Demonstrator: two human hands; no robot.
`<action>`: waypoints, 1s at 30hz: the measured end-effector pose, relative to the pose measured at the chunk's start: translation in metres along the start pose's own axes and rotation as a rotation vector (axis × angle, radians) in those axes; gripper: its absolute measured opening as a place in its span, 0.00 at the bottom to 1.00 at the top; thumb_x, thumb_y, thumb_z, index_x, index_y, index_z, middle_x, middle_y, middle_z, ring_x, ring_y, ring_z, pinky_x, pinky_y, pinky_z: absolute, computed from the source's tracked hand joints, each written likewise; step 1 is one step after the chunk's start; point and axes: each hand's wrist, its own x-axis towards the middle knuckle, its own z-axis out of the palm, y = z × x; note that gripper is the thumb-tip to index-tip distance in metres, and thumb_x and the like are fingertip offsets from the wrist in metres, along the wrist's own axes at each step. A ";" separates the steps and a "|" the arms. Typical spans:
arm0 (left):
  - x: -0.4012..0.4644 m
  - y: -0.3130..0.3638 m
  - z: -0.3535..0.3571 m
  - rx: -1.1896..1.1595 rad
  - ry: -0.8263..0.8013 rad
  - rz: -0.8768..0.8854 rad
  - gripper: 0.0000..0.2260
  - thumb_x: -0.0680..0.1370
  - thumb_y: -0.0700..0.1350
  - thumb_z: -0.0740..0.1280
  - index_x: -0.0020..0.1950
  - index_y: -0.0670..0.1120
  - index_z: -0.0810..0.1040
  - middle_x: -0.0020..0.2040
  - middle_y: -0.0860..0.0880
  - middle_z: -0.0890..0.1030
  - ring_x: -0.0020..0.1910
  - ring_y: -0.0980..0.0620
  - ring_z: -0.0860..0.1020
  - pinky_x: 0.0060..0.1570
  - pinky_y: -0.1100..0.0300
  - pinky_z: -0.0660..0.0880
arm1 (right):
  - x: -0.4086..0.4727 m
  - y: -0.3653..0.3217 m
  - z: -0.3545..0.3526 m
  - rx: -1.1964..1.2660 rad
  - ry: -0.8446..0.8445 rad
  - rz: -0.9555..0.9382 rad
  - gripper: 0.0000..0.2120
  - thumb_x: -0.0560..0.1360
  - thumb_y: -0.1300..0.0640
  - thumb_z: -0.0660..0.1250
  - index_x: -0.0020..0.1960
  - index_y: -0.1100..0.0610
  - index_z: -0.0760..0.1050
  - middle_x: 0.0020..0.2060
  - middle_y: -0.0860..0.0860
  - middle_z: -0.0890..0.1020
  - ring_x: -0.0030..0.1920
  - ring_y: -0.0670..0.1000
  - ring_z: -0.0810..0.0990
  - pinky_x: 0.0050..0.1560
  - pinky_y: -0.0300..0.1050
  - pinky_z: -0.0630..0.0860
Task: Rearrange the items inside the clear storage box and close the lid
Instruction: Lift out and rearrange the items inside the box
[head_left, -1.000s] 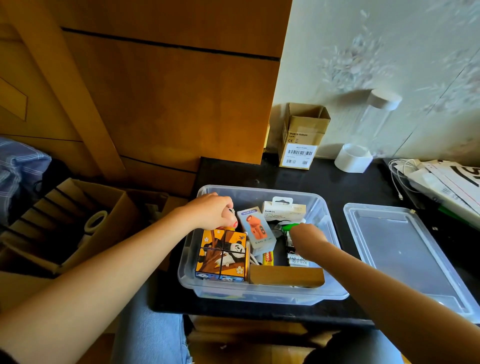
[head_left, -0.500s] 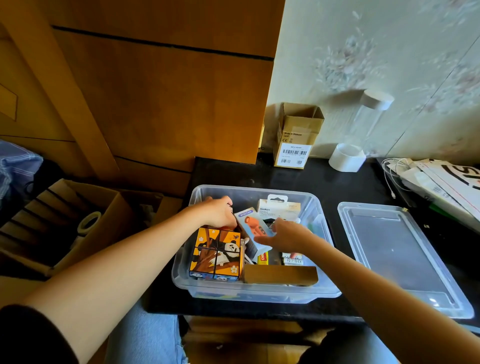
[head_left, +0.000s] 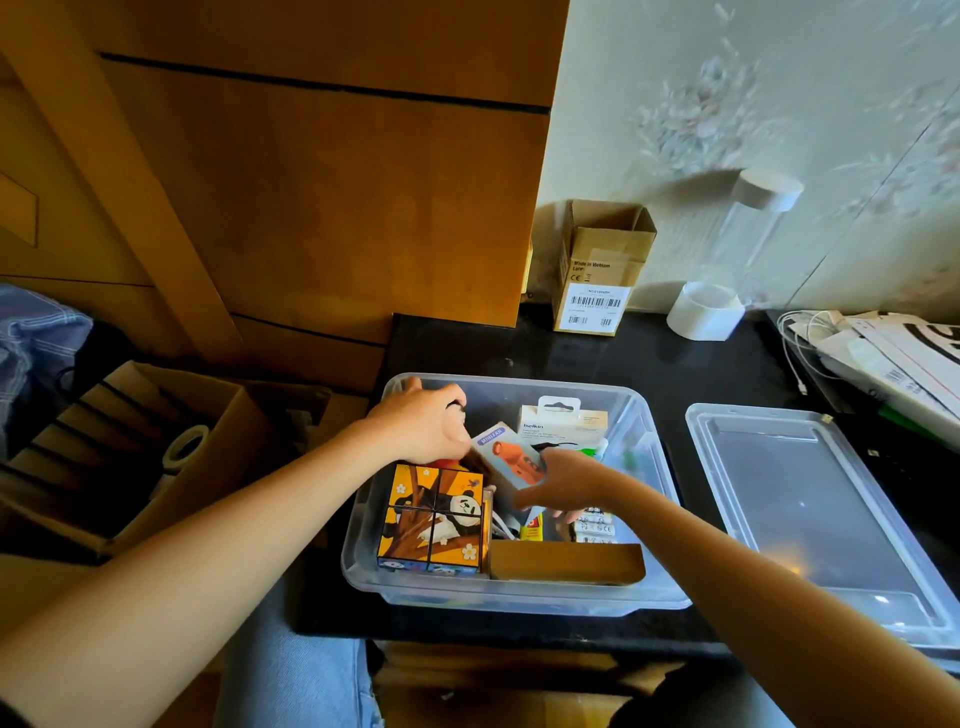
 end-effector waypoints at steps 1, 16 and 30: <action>0.001 0.000 -0.001 0.009 -0.041 -0.015 0.21 0.72 0.57 0.65 0.63 0.56 0.66 0.52 0.48 0.67 0.54 0.46 0.67 0.39 0.57 0.67 | -0.001 0.001 -0.005 0.027 -0.019 0.018 0.22 0.70 0.44 0.70 0.58 0.55 0.70 0.43 0.49 0.77 0.38 0.48 0.80 0.36 0.35 0.78; 0.010 0.002 -0.001 0.059 -0.079 0.135 0.14 0.73 0.53 0.69 0.58 0.56 0.79 0.63 0.53 0.73 0.63 0.50 0.71 0.54 0.57 0.70 | -0.051 0.019 -0.041 0.669 0.208 -0.173 0.19 0.75 0.45 0.63 0.59 0.57 0.71 0.45 0.52 0.80 0.35 0.47 0.82 0.35 0.38 0.80; 0.015 0.001 -0.024 0.271 -0.521 0.215 0.24 0.78 0.45 0.64 0.73 0.58 0.63 0.76 0.48 0.52 0.75 0.47 0.54 0.69 0.53 0.64 | -0.048 0.024 -0.039 0.672 0.133 -0.169 0.17 0.73 0.44 0.65 0.56 0.53 0.71 0.46 0.51 0.79 0.38 0.49 0.83 0.42 0.40 0.81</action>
